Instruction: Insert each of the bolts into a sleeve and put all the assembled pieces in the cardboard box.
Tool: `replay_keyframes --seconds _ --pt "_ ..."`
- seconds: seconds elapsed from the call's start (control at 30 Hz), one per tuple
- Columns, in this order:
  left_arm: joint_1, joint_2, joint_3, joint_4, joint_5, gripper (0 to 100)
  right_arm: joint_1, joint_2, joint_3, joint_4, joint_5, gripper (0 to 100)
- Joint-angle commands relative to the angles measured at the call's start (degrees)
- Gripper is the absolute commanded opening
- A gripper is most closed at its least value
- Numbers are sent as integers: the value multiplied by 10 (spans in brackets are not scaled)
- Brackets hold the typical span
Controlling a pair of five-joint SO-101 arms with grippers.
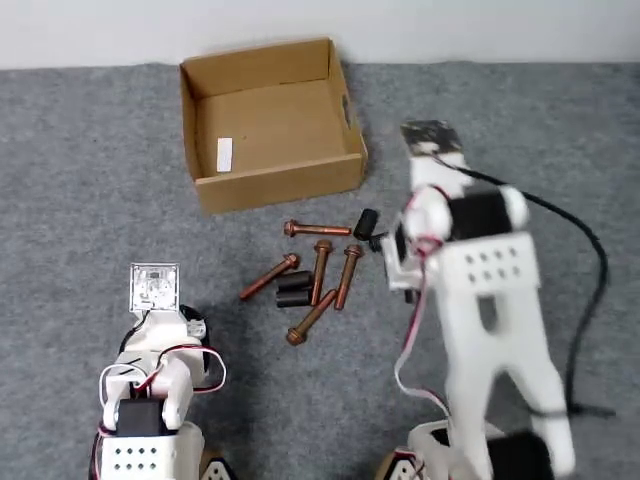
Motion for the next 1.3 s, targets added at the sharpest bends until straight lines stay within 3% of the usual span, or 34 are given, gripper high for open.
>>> replay_keyframes --seconds 0.0,0.3,0.6,0.73,0.93,1.27 --pt "3 -6 -3 -1 3 5 28 -112 46 21 -23 9" --pt "3 -6 -8 -2 4 5 103 -305 208 -30 -84 9" --pt "3 13 -128 39 -3 9 176 -427 360 -48 -84 9" --pt "40 69 -169 47 -58 70 213 -491 396 -73 -83 9" --pt "74 216 -278 53 -57 108 213 -589 452 -114 -82 9" --pt "85 564 -528 182 -60 108 214 -706 506 -126 -81 8"
